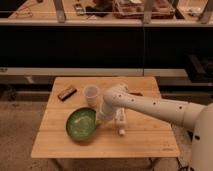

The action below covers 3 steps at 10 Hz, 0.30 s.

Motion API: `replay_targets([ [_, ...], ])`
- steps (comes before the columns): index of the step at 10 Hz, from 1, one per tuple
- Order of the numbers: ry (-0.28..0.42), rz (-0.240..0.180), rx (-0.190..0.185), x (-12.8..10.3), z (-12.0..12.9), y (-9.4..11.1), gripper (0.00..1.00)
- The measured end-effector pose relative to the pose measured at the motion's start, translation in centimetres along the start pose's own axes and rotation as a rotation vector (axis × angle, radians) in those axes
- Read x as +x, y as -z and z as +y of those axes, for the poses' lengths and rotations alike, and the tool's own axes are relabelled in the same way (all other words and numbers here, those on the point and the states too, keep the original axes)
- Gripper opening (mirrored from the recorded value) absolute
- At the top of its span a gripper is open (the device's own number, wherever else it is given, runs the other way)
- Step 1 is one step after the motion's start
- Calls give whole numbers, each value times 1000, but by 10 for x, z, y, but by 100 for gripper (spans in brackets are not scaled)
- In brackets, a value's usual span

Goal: Drag the ceramic bowl in a circle

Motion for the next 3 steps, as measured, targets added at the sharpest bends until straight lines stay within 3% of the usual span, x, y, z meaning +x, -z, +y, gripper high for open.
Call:
replay_targets([
  [3,17,-5,15,-10,2,1,0],
])
